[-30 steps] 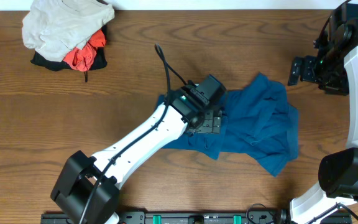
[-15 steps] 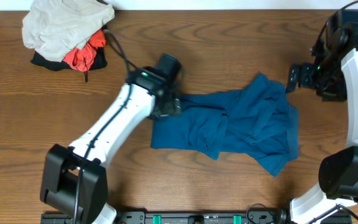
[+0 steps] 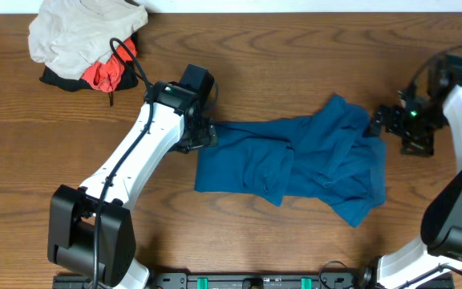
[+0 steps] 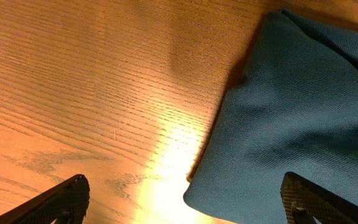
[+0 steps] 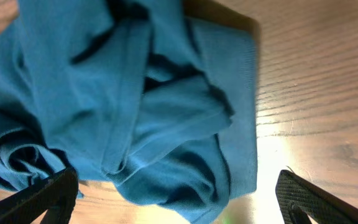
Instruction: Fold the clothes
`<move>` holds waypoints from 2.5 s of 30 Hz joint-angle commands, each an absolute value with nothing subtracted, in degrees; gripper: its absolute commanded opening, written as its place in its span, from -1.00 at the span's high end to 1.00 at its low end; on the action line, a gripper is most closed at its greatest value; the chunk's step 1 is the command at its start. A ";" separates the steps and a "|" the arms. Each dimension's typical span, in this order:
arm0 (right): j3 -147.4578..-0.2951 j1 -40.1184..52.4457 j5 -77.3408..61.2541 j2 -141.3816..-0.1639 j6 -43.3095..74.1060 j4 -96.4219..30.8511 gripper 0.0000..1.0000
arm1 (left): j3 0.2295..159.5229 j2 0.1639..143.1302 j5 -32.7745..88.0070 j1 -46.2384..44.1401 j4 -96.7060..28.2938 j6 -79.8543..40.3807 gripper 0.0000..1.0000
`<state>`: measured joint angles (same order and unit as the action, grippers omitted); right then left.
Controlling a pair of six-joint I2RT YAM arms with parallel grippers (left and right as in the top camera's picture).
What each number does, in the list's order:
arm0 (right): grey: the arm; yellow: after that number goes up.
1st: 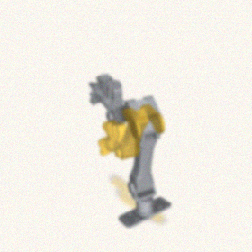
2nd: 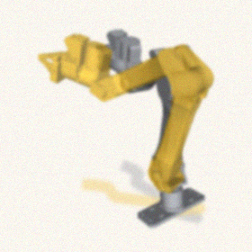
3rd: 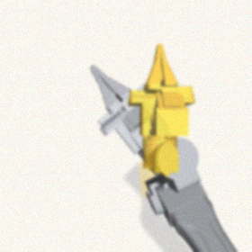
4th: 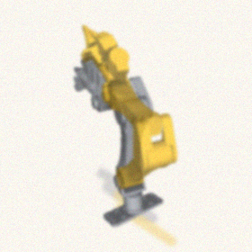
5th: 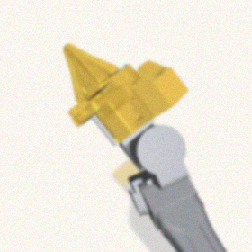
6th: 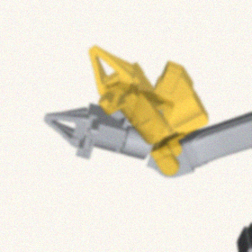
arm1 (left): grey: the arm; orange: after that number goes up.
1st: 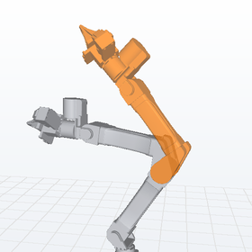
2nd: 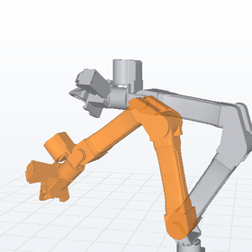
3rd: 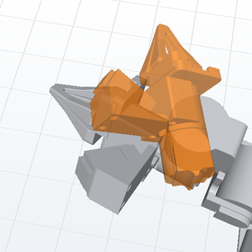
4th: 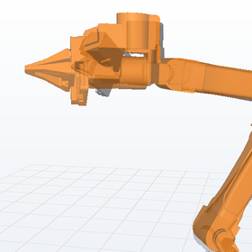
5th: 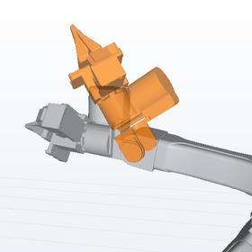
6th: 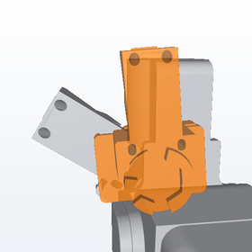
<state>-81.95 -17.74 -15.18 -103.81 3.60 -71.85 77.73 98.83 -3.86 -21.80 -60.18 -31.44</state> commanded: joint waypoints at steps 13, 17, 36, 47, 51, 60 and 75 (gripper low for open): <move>-69.04 -25.17 -23.42 -102.98 -1.80 -62.67 -0.99 | 77.84 98.85 -4.82 -21.61 -60.66 -30.48 -0.96; -65.28 -25.17 -23.42 -102.98 -1.76 -59.13 -0.98 | 77.84 98.85 -4.82 -21.61 -60.88 -30.48 -0.96; -54.17 -25.15 -29.87 -102.98 -2.48 -47.64 -0.98 | 77.84 98.85 -4.80 -21.61 -60.86 -30.48 -0.96; -46.09 -25.10 -32.01 -102.98 -2.59 -40.91 -0.98 | 77.84 98.85 -4.78 -21.61 -61.25 -30.50 -0.96; -43.75 -25.10 -32.03 -102.98 -1.50 -39.40 -0.94 | 77.84 98.85 -4.78 -21.61 -61.28 -30.48 -0.96; -40.95 -25.10 -31.97 -102.98 0.38 -36.77 -0.10 | 77.84 98.85 -4.78 -21.61 -61.25 -30.50 -0.96; -41.04 -25.02 -32.01 -102.98 3.01 -34.26 0.98 | 77.84 98.85 -4.80 -21.61 -61.21 -30.48 -0.96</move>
<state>-42.83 -25.34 -40.82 -100.73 2.11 -35.22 77.71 98.83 -3.86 -21.80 -61.08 -31.22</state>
